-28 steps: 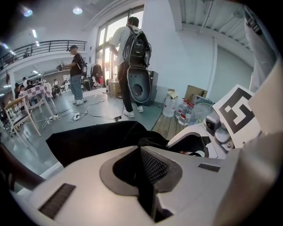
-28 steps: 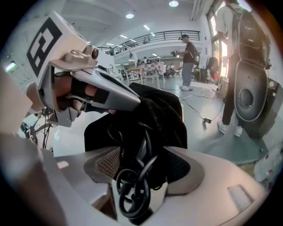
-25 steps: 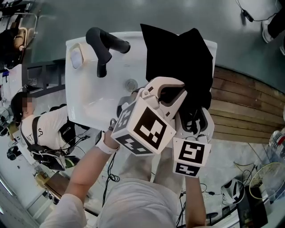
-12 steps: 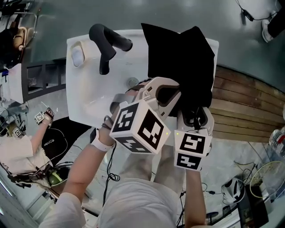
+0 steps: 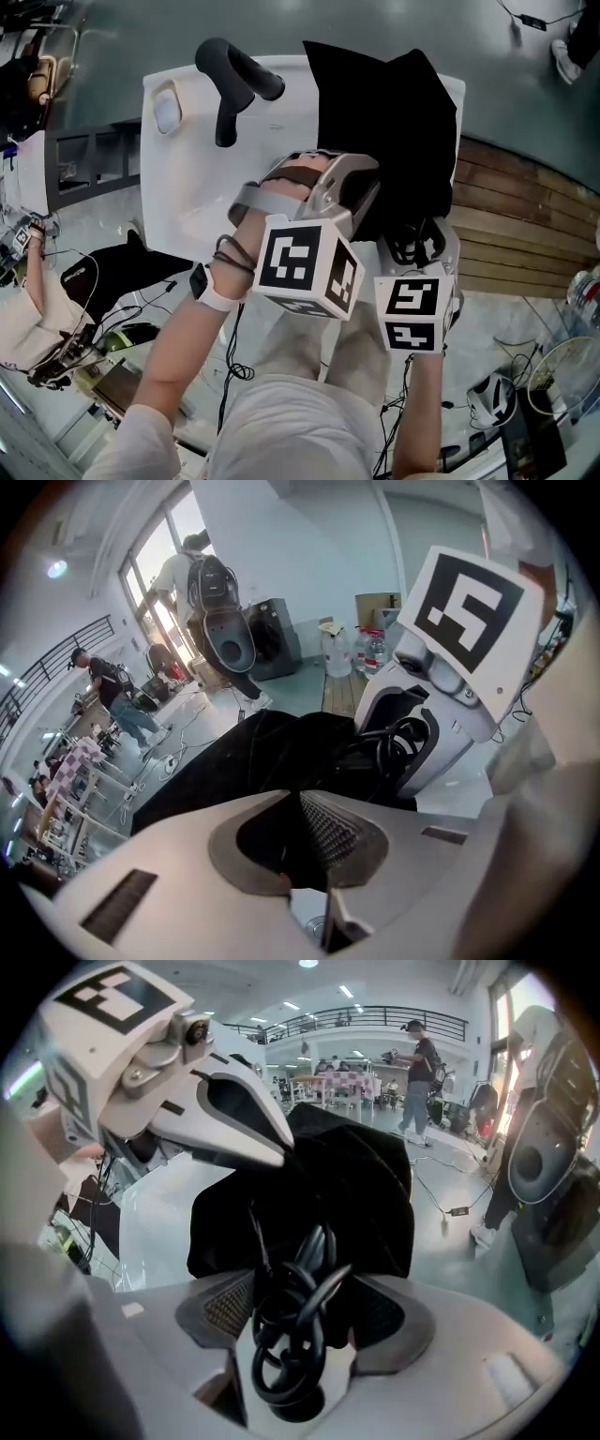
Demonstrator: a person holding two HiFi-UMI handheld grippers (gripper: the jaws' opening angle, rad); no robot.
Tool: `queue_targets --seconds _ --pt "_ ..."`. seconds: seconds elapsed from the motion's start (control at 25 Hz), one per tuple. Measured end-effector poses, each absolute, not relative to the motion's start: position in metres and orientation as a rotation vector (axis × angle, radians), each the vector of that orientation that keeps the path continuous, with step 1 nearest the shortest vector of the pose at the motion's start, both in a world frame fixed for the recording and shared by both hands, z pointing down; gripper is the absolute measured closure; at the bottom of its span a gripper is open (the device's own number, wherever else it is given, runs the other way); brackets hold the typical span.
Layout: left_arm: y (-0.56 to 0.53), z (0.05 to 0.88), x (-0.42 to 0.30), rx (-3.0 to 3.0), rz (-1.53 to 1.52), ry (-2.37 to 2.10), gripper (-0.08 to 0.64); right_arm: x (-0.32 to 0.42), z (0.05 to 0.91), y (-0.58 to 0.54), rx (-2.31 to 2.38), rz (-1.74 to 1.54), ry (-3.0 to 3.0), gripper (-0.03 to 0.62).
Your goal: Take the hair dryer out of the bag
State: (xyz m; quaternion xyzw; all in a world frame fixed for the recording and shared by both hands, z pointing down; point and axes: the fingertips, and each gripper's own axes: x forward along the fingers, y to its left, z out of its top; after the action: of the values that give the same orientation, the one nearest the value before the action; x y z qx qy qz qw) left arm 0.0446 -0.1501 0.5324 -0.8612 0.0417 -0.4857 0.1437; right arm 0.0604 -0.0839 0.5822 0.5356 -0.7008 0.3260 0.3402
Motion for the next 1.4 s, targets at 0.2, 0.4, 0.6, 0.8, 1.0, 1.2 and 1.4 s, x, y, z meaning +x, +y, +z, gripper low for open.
queue_targets --seconds 0.2,0.4,0.6,0.8,1.0,1.2,1.4 --pt "-0.154 0.525 0.050 -2.626 -1.394 0.157 0.515 0.061 0.584 -0.083 1.374 0.818 -1.817 0.277" --pt "-0.157 0.523 0.049 -2.624 -1.417 0.128 0.496 0.062 0.584 -0.085 1.399 0.826 -1.826 0.282" --pt "-0.151 0.524 0.043 -2.415 -1.463 0.044 0.492 0.066 0.582 -0.086 1.490 0.855 -1.808 0.298" --pt "-0.145 0.521 0.038 -2.494 -1.483 0.016 0.488 0.069 0.577 -0.088 1.624 0.912 -1.800 0.319" --pt "-0.141 0.526 0.035 -2.488 -1.491 0.028 0.502 0.073 0.577 -0.087 1.720 0.990 -1.752 0.339" --pt "-0.137 0.527 0.032 -2.547 -1.482 0.068 0.514 0.074 0.580 -0.084 1.709 1.006 -1.756 0.366" --pt "-0.137 0.526 0.036 -2.643 -1.449 0.193 0.534 0.076 0.575 -0.083 1.721 1.010 -1.806 0.397"
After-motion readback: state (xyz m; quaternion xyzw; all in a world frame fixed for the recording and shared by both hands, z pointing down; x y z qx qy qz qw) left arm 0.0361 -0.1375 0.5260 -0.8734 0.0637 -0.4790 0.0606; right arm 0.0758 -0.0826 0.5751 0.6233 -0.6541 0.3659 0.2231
